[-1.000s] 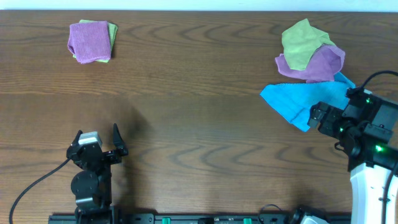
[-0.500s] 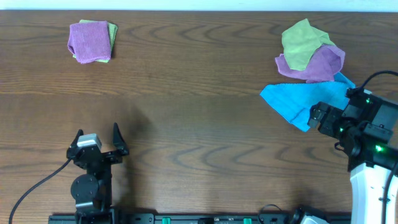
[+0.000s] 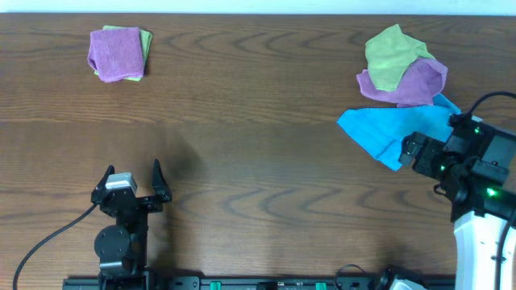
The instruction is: Fold the cloth
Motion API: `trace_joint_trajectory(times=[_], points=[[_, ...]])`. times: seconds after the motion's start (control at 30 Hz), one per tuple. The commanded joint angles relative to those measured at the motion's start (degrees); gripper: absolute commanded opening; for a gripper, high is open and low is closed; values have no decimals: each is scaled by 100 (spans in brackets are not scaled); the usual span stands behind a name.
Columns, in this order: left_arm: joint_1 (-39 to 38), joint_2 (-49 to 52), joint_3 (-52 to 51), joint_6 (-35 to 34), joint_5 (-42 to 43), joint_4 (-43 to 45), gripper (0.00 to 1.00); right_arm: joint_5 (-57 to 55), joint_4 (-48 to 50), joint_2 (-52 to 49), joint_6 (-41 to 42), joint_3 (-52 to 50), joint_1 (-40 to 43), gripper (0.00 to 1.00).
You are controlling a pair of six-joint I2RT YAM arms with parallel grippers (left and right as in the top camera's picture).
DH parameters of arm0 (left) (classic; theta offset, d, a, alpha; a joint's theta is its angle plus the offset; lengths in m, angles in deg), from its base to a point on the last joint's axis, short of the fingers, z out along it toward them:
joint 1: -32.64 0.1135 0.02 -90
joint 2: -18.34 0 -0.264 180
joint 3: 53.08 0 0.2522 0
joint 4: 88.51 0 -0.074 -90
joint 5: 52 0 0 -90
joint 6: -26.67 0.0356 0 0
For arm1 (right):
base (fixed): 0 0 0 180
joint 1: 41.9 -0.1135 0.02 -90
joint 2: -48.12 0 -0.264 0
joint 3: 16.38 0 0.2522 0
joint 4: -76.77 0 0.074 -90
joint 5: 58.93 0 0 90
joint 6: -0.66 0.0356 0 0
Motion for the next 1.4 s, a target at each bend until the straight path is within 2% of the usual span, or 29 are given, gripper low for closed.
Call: trace_joint_trajectory(times=[0.0, 0.3, 0.73, 1.13, 1.37], points=[[-28, -52, -98, -20, -66, -286, 95, -61, 7, 11, 28, -2, -236, 99], [-28, -52, -96, -20, -66, -286, 96, -160, -269, 363, 28, -42, -835, 99], [-28, -52, -98, -20, -66, -286, 95, -1757, -586, 2468, 28, -205, -2599, 99], [-28, -52, -96, -20, -66, -286, 95, -1777, 275, 5141, -57, -2267, -2441, 99], [-28, -52, -96, -17, -66, -286, 95, -1781, 804, 5963, -59, -3104, -2378, 99]])
